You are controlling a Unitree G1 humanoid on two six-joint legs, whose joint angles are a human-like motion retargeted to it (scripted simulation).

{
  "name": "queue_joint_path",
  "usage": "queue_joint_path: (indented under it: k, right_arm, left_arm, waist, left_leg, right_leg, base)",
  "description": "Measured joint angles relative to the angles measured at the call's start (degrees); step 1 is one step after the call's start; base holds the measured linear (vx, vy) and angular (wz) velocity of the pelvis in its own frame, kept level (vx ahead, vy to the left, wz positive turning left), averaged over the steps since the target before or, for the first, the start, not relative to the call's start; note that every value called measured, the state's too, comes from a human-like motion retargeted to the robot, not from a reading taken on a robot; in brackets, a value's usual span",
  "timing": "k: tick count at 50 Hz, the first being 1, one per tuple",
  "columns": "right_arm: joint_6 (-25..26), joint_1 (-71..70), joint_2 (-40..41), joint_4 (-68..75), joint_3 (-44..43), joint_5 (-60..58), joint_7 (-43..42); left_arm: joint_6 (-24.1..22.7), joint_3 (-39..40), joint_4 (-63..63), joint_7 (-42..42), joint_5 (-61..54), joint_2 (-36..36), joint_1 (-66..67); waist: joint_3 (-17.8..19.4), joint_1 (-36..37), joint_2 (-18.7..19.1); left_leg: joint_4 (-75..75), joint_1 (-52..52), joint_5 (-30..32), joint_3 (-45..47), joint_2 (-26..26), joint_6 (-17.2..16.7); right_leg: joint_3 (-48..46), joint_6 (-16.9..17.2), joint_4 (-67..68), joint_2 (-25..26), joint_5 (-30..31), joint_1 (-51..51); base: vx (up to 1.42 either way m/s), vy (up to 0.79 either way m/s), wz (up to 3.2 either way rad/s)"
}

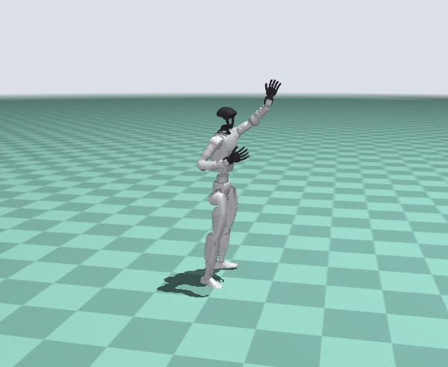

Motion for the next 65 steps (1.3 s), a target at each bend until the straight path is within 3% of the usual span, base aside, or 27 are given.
queue_joint_path:
  k: [8, 10, 12, 14, 18, 20, 22, 24, 30, 35, 39, 43, 45, 51, 56, 63, 65]
  right_arm:
    - [-0.08, -0.05, -0.37, 0.38, 0.30, 2.63, 0.65]
    - [2.58, 0.03, -0.47, 0.57, 0.54, 4.91, 4.15]
    - [-0.50, 0.14, -0.07, 0.36, 0.06, 5.12, 1.03]
    - [-2.06, 0.03, 0.56, 0.20, 0.56, 8.38, 0.41]
    - [0.45, 0.10, -0.36, 0.84, -1.09, 3.51, 0.80]
    - [3.81, -0.26, 1.83, 0.22, 1.40, 18.83, 9.00]
    - [0.71, -0.16, -0.27, 2.10, -2.54, 5.12, 2.00]
    - [1.32, -0.17, -0.55, 2.19, -2.92, 2.31, 0.16]
    - [1.94, -0.48, -1.25, 1.92, -3.54, 1.17, -0.42]
    - [1.17, -1.18, -1.77, 1.22, -2.77, 1.93, 0.41]
    - [0.88, -1.92, -1.00, 1.36, -1.52, 1.77, 1.09]
    - [1.00, -1.50, 0.10, 1.56, -0.19, 1.08, 1.45]
    - [1.15, -0.40, 0.43, 1.44, 0.94, 0.97, 1.64]
    - [1.95, 1.31, -0.25, 0.67, 5.18, 0.32, 2.61]
    - [-1.54, 1.10, -0.59, -0.28, 9.20, -0.83, 3.73]
    - [0.47, -0.50, -2.10, -4.10, 5.43, -3.74, -1.12]
    - [-3.81, 0.20, -1.65, -5.69, 5.98, -1.73, -1.58]
  left_arm:
    - [0.70, -5.31, 5.94, -1.03, -4.34, -0.13, -9.11]
    - [2.05, -6.31, 6.71, -2.76, -4.72, -0.06, -10.72]
    - [0.48, -7.65, 7.27, -1.39, -5.82, 0.07, -12.30]
    - [-0.55, -8.85, 7.31, -1.06, -6.71, 0.26, -13.41]
    - [0.27, -9.95, 6.39, -2.39, -6.66, 0.64, -15.20]
    - [0.77, -10.20, 4.72, -4.90, -7.51, 1.16, -15.41]
    - [-0.64, -9.74, 3.31, -2.76, -7.44, 0.96, -15.88]
    - [-1.18, -8.74, 1.12, -2.54, -7.70, 0.86, -15.51]
    - [-3.68, -5.55, -7.19, -0.84, -7.48, 1.37, -13.63]
    - [-6.28, -3.04, -16.32, 2.48, -4.05, 3.39, -11.76]
    - [-7.65, -0.82, -24.61, 5.45, 2.24, 5.35, -9.23]
    - [-7.86, 2.31, -32.05, 9.39, 11.11, 6.44, -4.51]
    - [-7.72, 4.55, -34.81, 11.58, 15.72, 6.20, -0.44]
    - [-7.18, 14.90, -38.21, 17.93, 27.05, 2.30, 15.86]
    - [-9.40, 27.51, -36.10, 21.80, 33.51, -5.88, 33.30]
    - [-10.28, 36.07, -24.13, 26.62, 25.67, -14.76, 44.34]
    - [-12.74, 35.21, -18.40, 25.72, 23.90, -16.01, 45.93]
  waist:
    - [-1.78, -1.14, 1.00]
    - [-1.92, -1.13, 1.03]
    - [-1.88, -0.77, 1.01]
    - [-1.64, -0.17, 0.72]
    - [-0.06, 1.98, -0.71]
    - [1.27, 3.14, -1.49]
    - [2.73, 4.52, -2.36]
    - [4.14, 5.81, -2.95]
    - [9.20, 8.20, -4.17]
    - [17.03, 8.20, -4.36]
    - [24.03, 8.00, -4.83]
    - [29.66, 6.78, -7.84]
    - [30.45, 5.57, -10.08]
    - [31.11, 1.28, -15.85]
    - [31.20, 0.33, -17.77]
    - [31.20, -3.94, -18.29]
    - [31.20, -4.41, -18.47]
  left_leg:
    - [0.25, 1.00, -0.80, -0.19, 0.72, -0.15]
    - [0.73, 1.10, -0.94, -0.05, 1.07, 0.13]
    - [1.42, 1.05, -0.87, 0.31, 1.66, 0.31]
    - [2.73, 0.80, -0.83, 0.67, 2.14, 1.19]
    - [8.18, -1.28, -0.62, 1.27, 3.08, 4.25]
    - [13.53, -3.95, -1.37, 1.09, 3.65, 5.95]
    - [18.45, -7.71, -1.61, 1.05, 4.75, 6.81]
    - [21.89, -11.46, -1.95, 1.22, 5.55, 7.16]
    - [15.29, -18.27, 0.24, 2.05, 4.15, 5.80]
    - [0.28, -16.86, 8.04, -2.32, 0.35, 4.35]
    - [-3.30, -17.76, 13.97, -7.07, 1.93, 3.70]
    - [-0.99, -21.73, 16.16, -9.26, 1.72, 4.89]
    - [2.77, -26.40, 15.37, -9.45, 1.07, 5.52]
    - [24.86, -46.64, 5.91, -8.62, 1.21, 6.20]
    - [47.08, -64.33, -2.27, -7.71, 7.43, 5.97]
    - [42.98, -77.93, 1.74, -7.99, 5.86, 5.93]
    - [48.90, -84.06, 1.11, -6.99, 8.74, 5.53]
  right_leg:
    - [-0.25, 0.00, 1.14, 0.38, -2.02, 0.83]
    - [0.01, 0.00, 1.66, 0.53, -2.51, 0.77]
    - [0.50, 0.00, 2.01, 0.97, -2.94, 0.55]
    - [1.13, 0.00, 2.26, 1.23, -3.32, 0.43]
    - [2.71, 0.00, 2.47, 1.57, -3.62, 0.26]
    - [3.21, 0.00, 2.53, 1.36, -3.72, 0.41]
    - [3.58, 0.00, 2.47, 1.99, -3.36, -0.16]
    - [3.76, 0.00, 2.43, 2.45, -2.98, -0.71]
    - [4.35, 0.00, 3.60, 2.69, -2.73, -2.78]
    - [6.56, -0.22, 8.53, 1.03, -6.20, -3.13]
    - [8.69, -3.95, 14.89, 2.57, -10.13, -5.90]
    - [10.30, -6.67, 22.29, 1.58, -14.16, -11.41]
    - [10.98, -7.89, 26.09, 0.25, -16.20, -15.98]
    - [13.88, -11.48, 38.51, -3.33, -23.50, -31.53]
    - [16.93, -13.93, 51.35, -2.24, -28.44, -45.36]
    - [19.02, -14.38, 49.94, -1.47, -25.52, -60.39]
    - [19.38, -13.97, 53.63, -0.98, -25.29, -65.95]
  base:
    - [0.06, -0.06, 0.04]
    - [0.05, -0.11, -0.10]
    - [0.04, -0.14, -0.19]
    - [0.03, -0.15, -0.26]
    - [0.00, -0.17, -0.32]
    - [-0.01, -0.15, -0.23]
    - [-0.04, -0.18, -0.19]
    - [-0.04, -0.12, -0.14]
    - [0.01, 0.02, -0.06]
    - [0.08, 0.22, -0.27]
    - [0.05, 0.12, -0.43]
    - [0.03, 0.13, -0.15]
    - [0.02, 0.15, 0.12]
    - [0.02, 0.17, 0.16]
    - [0.04, 0.15, -0.39]
    - [-0.03, 0.09, -0.07]
    - [-0.01, 0.09, -0.35]
